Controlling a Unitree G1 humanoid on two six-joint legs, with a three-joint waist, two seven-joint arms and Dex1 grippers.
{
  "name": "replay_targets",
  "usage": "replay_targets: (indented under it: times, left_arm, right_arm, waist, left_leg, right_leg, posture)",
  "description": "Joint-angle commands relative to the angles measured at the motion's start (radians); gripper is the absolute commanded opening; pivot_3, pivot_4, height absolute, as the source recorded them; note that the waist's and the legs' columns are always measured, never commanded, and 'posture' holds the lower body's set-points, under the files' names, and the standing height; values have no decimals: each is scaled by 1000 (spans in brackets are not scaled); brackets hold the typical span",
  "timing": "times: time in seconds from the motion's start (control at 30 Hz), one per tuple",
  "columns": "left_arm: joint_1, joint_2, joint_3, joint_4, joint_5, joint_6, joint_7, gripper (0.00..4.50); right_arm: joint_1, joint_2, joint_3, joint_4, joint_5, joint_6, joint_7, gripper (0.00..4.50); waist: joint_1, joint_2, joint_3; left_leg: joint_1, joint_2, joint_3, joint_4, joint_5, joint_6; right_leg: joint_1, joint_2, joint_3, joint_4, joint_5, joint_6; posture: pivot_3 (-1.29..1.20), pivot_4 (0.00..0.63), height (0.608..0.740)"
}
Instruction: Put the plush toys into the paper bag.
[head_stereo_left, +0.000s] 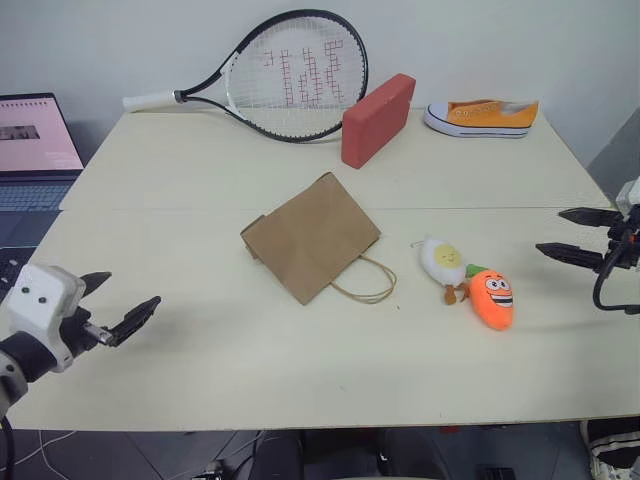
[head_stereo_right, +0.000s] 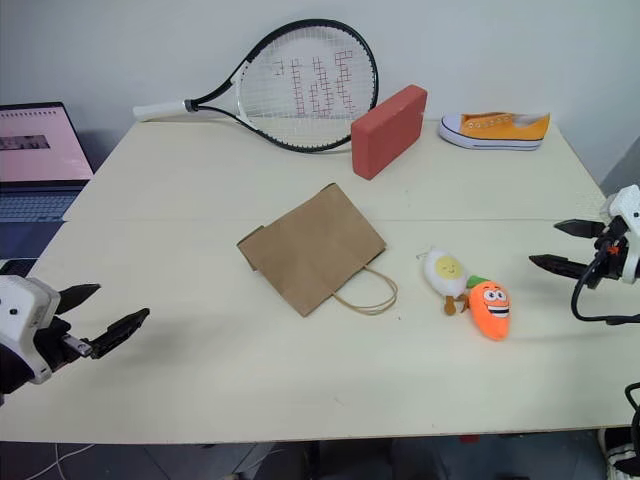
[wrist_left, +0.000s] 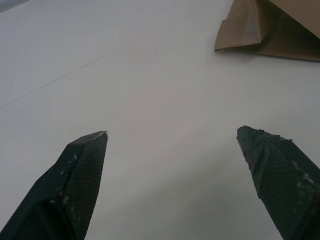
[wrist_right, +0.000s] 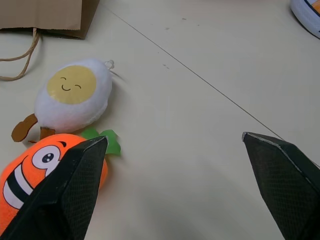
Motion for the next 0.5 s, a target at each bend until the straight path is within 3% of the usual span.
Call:
replay_targets:
  times: [0.03, 0.5]
  left_arm:
    - [-8, -10, 43, -27, -9, -11, -3, 4388]
    - [-11, -38, 73, 16, 16, -93, -30, 4388]
  right_arm:
    - [-23, -6, -6, -27, 9, -2, 3, 4500]
    - [-40, 14, 9, -12, -1, -23, -2, 4500]
  waist:
    - [0, 0, 0]
    - [1, 0, 0]
  left_leg:
    - [0, 0, 0, 0, 0, 0]
    - [0, 0, 0, 0, 0, 0]
  right_leg:
    - [0, 0, 0, 0, 0, 0]
    - [0, 0, 0, 0, 0, 0]
  posture:
    - [0, 150, 740]
    - [0, 150, 740]
